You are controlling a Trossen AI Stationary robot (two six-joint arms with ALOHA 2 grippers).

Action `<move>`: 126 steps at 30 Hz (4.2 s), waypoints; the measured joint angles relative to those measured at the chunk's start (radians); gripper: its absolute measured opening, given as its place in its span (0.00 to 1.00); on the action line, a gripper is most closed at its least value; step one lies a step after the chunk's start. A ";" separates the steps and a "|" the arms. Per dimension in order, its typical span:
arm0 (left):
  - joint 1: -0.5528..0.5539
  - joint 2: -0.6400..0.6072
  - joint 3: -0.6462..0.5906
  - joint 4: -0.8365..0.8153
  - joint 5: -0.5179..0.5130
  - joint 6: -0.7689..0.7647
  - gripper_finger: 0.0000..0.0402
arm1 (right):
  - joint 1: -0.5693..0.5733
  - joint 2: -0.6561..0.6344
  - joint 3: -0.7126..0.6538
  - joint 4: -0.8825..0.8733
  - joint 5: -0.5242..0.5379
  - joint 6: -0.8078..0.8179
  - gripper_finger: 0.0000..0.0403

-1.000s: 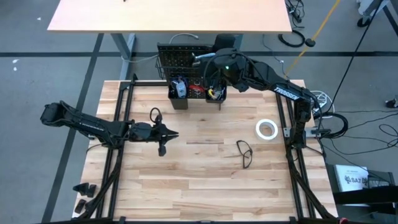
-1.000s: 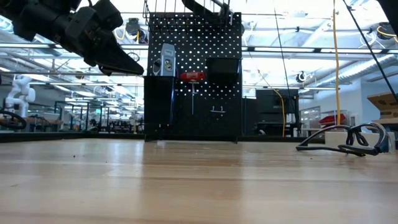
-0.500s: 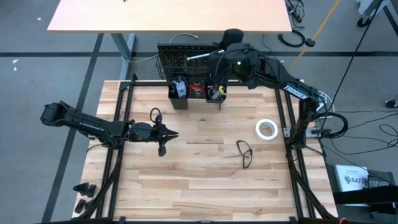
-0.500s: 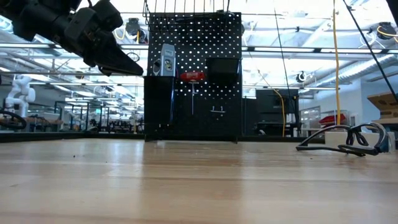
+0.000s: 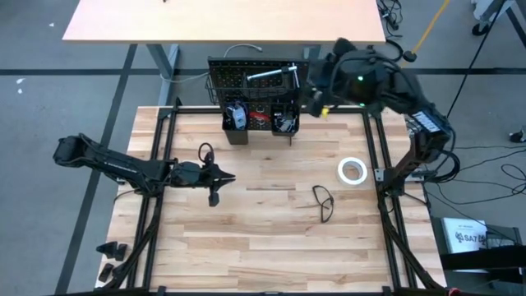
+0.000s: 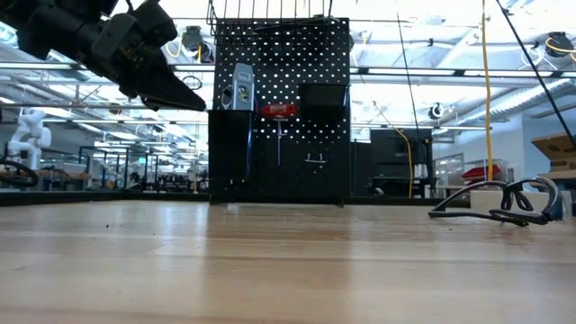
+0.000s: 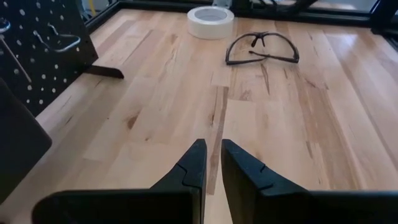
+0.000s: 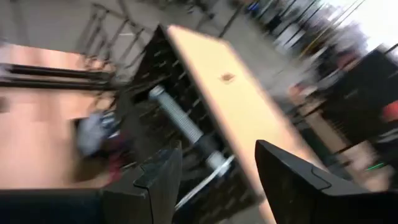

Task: Hang tools onto peg board
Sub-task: Put the safety glasses into the wire basket on the peg board

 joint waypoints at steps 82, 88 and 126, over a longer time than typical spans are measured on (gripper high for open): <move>-0.041 -0.049 0.000 -0.083 0.097 -0.097 0.11 | 0.476 -0.290 -1.499 0.168 -0.437 1.718 0.49; -0.041 -0.049 0.000 -0.083 0.097 -0.097 0.11 | 0.498 -0.224 -1.498 0.162 -0.442 1.786 0.49; -0.042 -0.066 0.000 -0.016 0.120 -0.074 0.11 | 0.498 -0.186 -1.273 0.029 -0.309 1.601 0.08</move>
